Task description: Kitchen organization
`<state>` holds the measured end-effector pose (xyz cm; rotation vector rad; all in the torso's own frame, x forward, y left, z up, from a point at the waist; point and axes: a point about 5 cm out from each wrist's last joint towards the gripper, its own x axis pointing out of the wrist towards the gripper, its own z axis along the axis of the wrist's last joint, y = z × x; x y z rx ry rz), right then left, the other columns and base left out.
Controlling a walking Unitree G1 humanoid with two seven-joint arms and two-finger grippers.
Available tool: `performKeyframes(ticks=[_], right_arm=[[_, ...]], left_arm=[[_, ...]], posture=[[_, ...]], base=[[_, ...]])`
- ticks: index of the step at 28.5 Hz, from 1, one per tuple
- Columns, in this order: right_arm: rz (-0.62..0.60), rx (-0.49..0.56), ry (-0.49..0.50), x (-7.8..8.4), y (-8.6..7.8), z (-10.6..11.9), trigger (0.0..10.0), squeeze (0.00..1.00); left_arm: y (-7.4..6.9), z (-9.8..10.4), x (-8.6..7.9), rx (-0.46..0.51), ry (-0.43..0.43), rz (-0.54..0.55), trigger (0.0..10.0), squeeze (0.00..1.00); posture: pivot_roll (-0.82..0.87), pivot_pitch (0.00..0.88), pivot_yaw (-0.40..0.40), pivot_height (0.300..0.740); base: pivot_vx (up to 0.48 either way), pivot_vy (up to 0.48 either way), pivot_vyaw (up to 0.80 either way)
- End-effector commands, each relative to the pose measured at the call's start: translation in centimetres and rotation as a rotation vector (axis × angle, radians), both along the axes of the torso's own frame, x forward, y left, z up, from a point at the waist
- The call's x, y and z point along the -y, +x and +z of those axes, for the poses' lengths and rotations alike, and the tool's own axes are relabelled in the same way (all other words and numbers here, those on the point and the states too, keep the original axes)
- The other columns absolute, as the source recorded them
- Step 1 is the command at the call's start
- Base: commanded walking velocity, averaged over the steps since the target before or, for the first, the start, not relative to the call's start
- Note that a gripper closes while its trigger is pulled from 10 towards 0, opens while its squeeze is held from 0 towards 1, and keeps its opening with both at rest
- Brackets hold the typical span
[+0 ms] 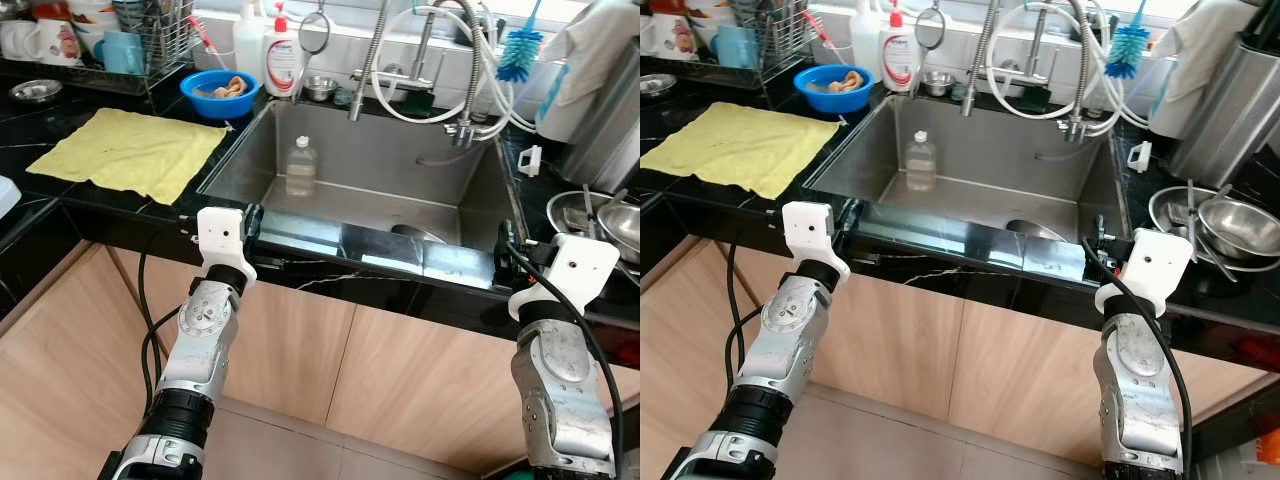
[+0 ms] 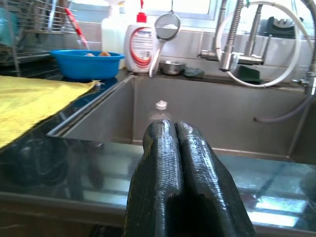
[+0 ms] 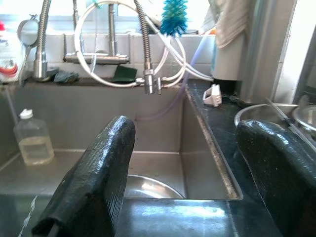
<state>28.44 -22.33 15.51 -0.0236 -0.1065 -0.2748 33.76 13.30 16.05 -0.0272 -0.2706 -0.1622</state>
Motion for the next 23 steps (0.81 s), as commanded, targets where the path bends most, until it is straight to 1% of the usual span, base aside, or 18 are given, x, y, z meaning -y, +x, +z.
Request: performKeyframes(ticks=[1,4,6,7,8,9,12,14,19,23], right_arm=[[-0.001,0.007,-0.003,0.4,0.2,0.1,10.0,0.0],[0.002,0.005,-0.005,0.4,0.3,0.2,10.0,0.0],[0.007,0.001,-0.002,0.2,0.5,0.0,10.0,0.0],[0.016,0.008,0.008,0.0,0.7,0.1,10.0,0.04],[0.021,0.011,0.016,-0.1,0.9,0.2,10.0,0.04],[0.031,0.019,0.02,-0.3,1.0,0.3,10.0,1.0],[0.063,0.016,0.011,-0.9,1.3,0.5,10.0,1.0],[0.091,0.019,-0.006,-1.2,1.2,0.8,10.0,1.0],[0.08,0.04,-0.006,-0.7,1.0,1.3,10.0,1.0],[0.056,0.041,-0.016,-0.4,0.9,1.2,10.0,1.0]], left_arm=[[-0.2,0.4,-0.2,0.028,0.002,0.016,10.0,0.0],[-0.3,0.3,-0.2,0.025,0.002,0.022,10.0,0.0],[-0.3,0.4,-0.5,0.022,0.011,0.031,10.0,0.0],[-0.2,0.8,-0.6,0.028,0.029,0.029,10.0,0.0],[-0.2,0.9,-0.6,0.031,0.038,0.026,10.0,0.0],[-0.3,1.1,-0.6,0.037,0.042,0.023,10.0,0.0],[-0.5,1.0,-1.0,0.039,0.046,0.039,10.0,0.0],[-0.6,0.4,-1.4,0.018,0.041,0.07,10.0,0.0],[-1.0,-0.2,-1.2,-0.001,0.025,0.077,10.0,0.0],[-1.2,-0.1,-0.7,0.002,0.023,0.046,10.0,0.0]], posture=[[0.14,0.0,-0.091,0.74],[0.15,0.0,-0.092,0.74],[0.16,0.0,-0.078,0.74],[0.17,0.0,-0.076,0.74],[0.17,0.0,-0.076,0.74],[0.16,0.0,-0.087,0.74],[0.13,0.0,-0.109,0.74],[0.1,0.0,-0.114,0.74],[0.08,0.0,-0.104,0.74],[0.08,0.0,-0.076,0.74]], base=[[0.0,0.0,0.0],[0.0,0.0,0.0],[0.0,0.0,0.0],[0.0,0.0,0.0],[0.0,0.0,0.0],[0.0,0.0,0.0],[0.0,0.0,0.0],[0.0,0.0,0.0],[0.0,0.0,0.0],[0.0,0.0,0.0]])
